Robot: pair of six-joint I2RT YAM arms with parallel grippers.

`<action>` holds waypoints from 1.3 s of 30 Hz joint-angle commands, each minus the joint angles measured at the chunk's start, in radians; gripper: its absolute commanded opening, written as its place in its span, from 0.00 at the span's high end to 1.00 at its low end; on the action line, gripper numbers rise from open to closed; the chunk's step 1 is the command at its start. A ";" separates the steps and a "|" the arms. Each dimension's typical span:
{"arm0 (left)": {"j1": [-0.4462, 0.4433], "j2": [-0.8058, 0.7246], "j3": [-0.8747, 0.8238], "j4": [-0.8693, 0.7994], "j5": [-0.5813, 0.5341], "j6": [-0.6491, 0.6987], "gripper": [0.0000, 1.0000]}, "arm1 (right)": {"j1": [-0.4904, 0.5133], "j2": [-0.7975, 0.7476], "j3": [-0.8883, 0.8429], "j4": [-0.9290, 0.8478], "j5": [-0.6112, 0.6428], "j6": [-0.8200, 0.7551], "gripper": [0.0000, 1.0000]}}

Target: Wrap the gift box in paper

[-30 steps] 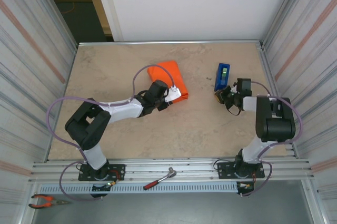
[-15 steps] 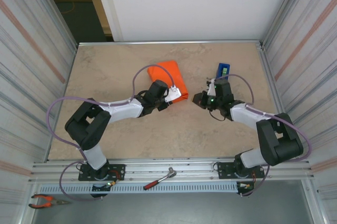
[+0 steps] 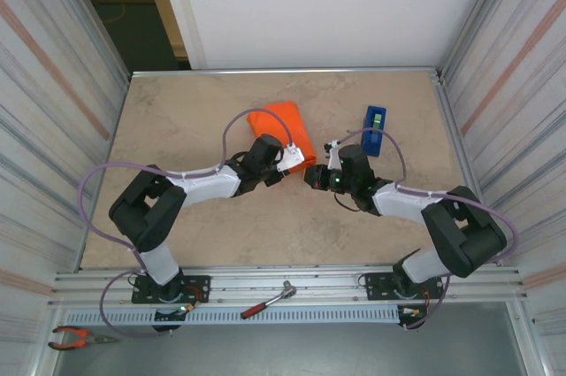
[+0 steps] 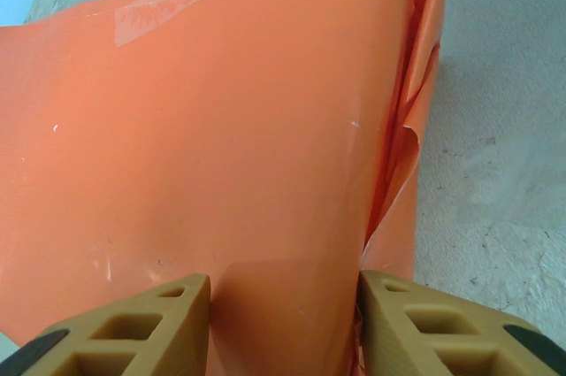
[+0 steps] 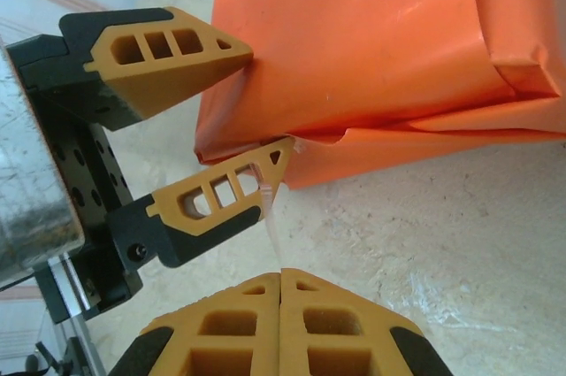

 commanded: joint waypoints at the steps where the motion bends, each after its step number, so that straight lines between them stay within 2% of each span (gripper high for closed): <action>1: -0.010 -0.012 -0.010 -0.103 -0.002 -0.036 0.55 | 0.014 0.029 0.002 0.089 0.053 0.002 1.00; 13: -0.010 -0.016 -0.009 -0.116 0.003 -0.038 0.55 | 0.034 0.110 0.009 0.216 0.086 0.046 1.00; 39: -0.018 -0.008 0.000 -0.141 0.002 -0.046 0.56 | 0.034 0.233 0.059 0.315 0.093 0.088 1.00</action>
